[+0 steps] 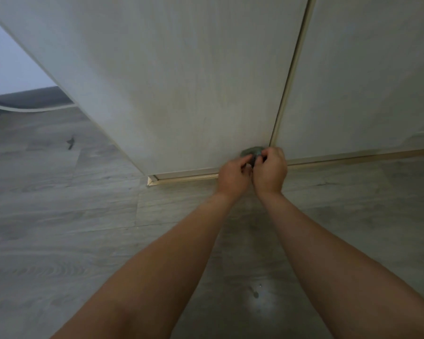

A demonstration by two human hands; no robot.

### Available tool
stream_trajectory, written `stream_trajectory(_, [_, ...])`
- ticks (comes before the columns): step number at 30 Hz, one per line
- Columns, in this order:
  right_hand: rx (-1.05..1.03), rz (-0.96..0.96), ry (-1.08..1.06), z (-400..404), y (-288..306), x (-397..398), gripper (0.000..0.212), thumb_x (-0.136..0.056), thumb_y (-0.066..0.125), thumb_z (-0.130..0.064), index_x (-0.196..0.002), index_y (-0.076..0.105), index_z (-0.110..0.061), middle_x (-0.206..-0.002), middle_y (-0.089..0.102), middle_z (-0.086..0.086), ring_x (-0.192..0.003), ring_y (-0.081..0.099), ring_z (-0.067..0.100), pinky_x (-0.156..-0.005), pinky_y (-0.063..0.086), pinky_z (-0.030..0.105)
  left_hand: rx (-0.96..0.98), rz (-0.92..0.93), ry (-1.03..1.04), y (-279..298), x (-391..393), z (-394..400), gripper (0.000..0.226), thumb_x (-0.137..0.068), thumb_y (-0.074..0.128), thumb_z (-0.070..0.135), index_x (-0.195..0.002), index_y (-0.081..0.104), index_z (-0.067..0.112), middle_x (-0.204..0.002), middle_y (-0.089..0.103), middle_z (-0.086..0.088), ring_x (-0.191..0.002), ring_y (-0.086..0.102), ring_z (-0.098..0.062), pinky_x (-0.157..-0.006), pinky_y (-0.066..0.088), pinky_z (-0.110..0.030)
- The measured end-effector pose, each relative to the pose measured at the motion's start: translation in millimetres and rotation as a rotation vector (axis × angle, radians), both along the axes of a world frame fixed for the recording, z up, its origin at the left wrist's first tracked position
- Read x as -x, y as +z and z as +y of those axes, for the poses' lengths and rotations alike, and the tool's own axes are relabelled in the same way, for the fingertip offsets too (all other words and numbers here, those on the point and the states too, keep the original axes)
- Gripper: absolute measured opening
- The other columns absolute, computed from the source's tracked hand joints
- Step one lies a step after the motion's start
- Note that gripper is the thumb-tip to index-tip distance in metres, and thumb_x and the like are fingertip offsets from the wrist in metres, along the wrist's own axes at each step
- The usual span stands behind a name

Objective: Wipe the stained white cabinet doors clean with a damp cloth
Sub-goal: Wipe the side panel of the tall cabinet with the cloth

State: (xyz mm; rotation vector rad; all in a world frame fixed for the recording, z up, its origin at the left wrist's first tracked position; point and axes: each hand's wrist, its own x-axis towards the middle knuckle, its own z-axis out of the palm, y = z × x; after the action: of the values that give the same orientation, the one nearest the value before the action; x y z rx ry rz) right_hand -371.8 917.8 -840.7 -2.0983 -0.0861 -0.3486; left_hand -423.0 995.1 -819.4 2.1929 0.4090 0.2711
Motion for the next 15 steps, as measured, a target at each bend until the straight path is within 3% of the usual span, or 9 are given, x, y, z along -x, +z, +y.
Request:
stream_trajectory(3, [0.041, 0.056, 0.049, -2.4, -0.6, -2.3, 0.004, -0.084, 0.059, 0.002, -0.087, 0.061, -0.001, -0.096, 0.058, 0.018, -0.083, 0.057, 0.033, -0.068, 0.03, 0.022, 0.129, 0.034, 0.015, -6.5, 5.5, -3.3, 0.038, -0.093, 0.056, 0.0, -0.129, 0.066, 0.008, -0.123, 0.07, -0.01, -0.115, 0.065, -0.021, -0.1, 0.049, -0.029])
stream_trajectory(8, [-0.153, -0.267, -0.092, 3.4, 39.5, -3.8, 0.006, -0.085, 0.061, 0.0, -0.09, 0.059, 0.002, -0.096, 0.053, 0.013, -0.081, 0.045, 0.007, -0.071, 0.035, 0.016, 0.162, -0.286, 0.153, 37.1, -9.4, -4.1, 0.026, -0.09, 0.065, 0.007, -0.114, 0.075, 0.01, -0.106, 0.076, -0.003, -0.094, 0.069, -0.007, -0.088, 0.053, -0.019])
stream_trajectory(12, [-0.129, -0.086, -0.078, 25.8, 18.9, 9.2, 0.005, -0.084, 0.058, 0.002, -0.085, 0.054, -0.001, -0.093, 0.053, 0.016, -0.081, 0.05, 0.024, -0.069, 0.037, 0.028, 0.13, -0.16, 0.2, 21.5, -0.2, 9.0, 0.023, -0.09, 0.064, 0.007, -0.109, 0.076, 0.009, -0.104, 0.076, -0.005, -0.094, 0.069, -0.013, -0.088, 0.052, -0.021])
stream_trajectory(15, [-0.021, 0.105, 0.11, 40.1, -5.6, 21.9, 0.009, -0.083, 0.058, 0.005, -0.09, 0.058, -0.001, -0.1, 0.056, 0.017, -0.085, 0.056, 0.03, -0.072, 0.034, 0.023, 0.251, -0.009, 0.268, -14.0, 22.8, 29.5, 0.032, -0.085, 0.06, -0.001, -0.113, 0.074, 0.006, -0.105, 0.074, -0.006, -0.101, 0.07, -0.023, -0.093, 0.054, -0.035])
